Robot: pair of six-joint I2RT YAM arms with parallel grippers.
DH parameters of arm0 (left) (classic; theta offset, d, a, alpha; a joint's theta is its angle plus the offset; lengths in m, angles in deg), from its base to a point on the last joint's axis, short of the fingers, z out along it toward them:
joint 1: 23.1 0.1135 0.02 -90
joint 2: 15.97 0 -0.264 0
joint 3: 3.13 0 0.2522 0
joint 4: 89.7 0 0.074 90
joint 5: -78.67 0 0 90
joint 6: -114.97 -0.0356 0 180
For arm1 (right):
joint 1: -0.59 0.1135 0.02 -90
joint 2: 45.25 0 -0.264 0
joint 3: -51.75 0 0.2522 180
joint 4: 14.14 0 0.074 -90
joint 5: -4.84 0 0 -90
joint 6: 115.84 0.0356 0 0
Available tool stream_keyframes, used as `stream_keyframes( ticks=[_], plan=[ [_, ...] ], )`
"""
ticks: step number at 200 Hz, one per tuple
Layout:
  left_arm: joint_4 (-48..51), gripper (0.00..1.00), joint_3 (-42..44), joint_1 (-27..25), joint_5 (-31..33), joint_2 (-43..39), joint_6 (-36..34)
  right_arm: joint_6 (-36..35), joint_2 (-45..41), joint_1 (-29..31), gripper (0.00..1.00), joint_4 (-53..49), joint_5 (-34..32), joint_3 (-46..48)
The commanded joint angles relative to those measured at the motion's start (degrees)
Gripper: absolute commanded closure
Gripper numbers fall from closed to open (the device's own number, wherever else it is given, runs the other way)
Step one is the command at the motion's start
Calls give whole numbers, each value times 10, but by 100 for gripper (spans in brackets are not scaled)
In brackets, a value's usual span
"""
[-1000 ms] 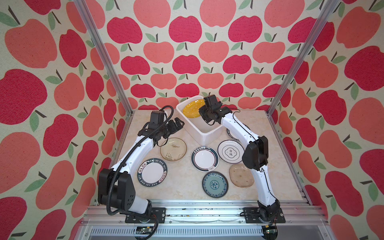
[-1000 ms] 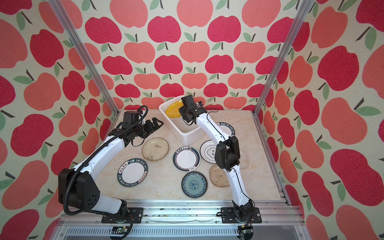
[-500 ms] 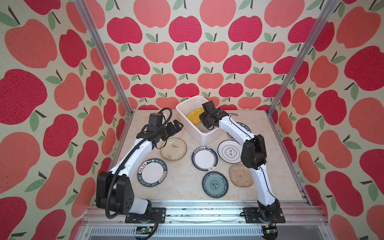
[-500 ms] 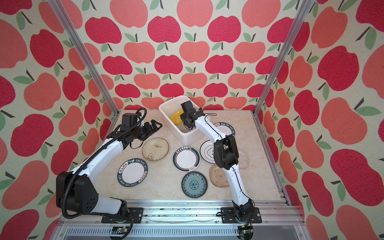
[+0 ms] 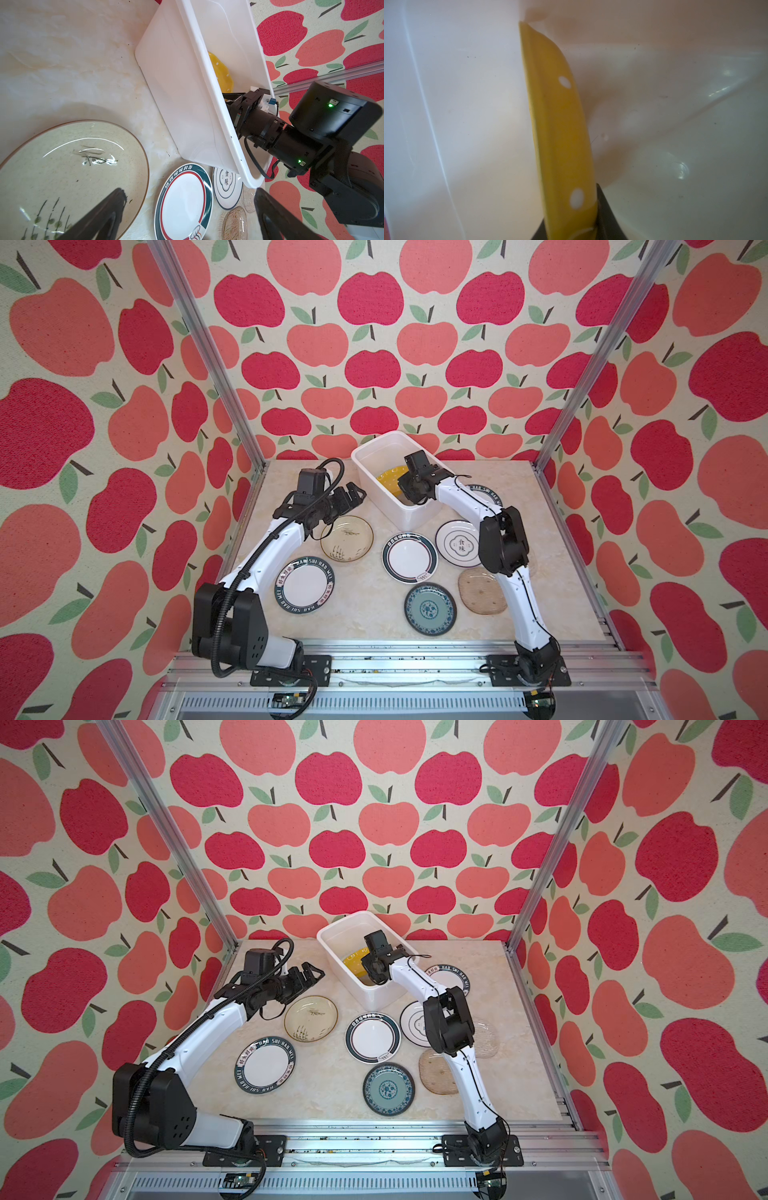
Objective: Place the plates into the plastic bin on the countertop
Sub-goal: 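Lower the yellow plate into the bin and open the right gripper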
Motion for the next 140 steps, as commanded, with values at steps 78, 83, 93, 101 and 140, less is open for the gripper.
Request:
stream_keyframes(
  ticks=[78,83,93,101,140],
  plan=[
    [12,1,11,4,-5,-25,-9,-53,4,-11,57,44,67,8],
    [13,1,13,4,-5,-25,-9,-57,3,-12,54,40,66,8],
    [14,1,13,4,-5,-27,-8,-63,1,-11,49,30,64,7],
    [15,1,14,3,-4,-28,-9,-67,-2,-11,47,21,62,6],
    [22,1,14,4,-3,-31,-10,-88,-5,-11,38,-32,46,-11]
  ],
)
